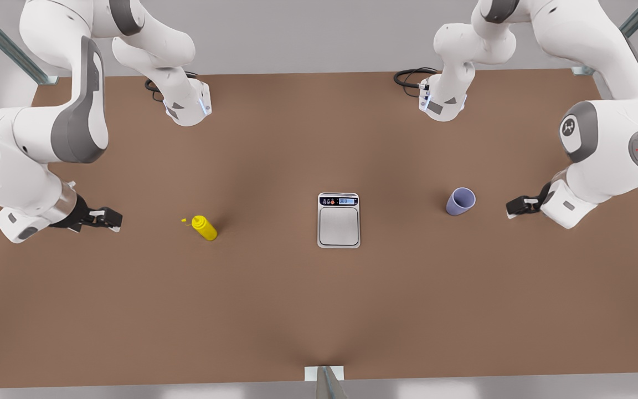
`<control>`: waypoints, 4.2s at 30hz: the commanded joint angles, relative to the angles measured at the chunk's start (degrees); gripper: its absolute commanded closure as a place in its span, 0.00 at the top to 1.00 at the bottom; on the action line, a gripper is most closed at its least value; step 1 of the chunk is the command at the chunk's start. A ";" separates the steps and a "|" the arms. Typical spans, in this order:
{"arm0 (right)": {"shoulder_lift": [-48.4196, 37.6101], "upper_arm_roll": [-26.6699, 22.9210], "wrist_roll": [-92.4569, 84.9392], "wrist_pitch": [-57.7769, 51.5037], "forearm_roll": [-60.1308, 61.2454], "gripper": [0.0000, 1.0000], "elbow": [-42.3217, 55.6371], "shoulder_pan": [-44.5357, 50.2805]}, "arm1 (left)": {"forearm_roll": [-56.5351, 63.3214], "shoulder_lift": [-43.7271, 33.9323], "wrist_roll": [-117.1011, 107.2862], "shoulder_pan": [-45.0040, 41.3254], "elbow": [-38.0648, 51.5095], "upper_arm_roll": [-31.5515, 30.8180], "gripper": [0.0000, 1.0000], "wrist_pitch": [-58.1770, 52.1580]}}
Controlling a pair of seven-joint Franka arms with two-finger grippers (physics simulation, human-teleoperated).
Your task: Move cup to the weight, pick up sauce bottle, pour sauce
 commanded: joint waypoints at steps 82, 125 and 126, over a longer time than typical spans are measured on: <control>17.93 0.53 -129.37 3.62 48.08 1.00 -27.17 -21.73 | 0.10 0.18 2.66 -1.31 -49.27 0.35 0.21 39.09; 27.33 1.85 -145.37 5.03 58.27 0.86 -27.88 -9.43 | -17.48 3.61 -6.31 -18.27 -41.80 -1.85 0.24 42.87; 27.33 1.85 -145.37 5.03 58.27 0.80 -27.88 -9.43 | -17.56 3.61 -6.57 -18.45 -41.80 -1.85 0.24 42.87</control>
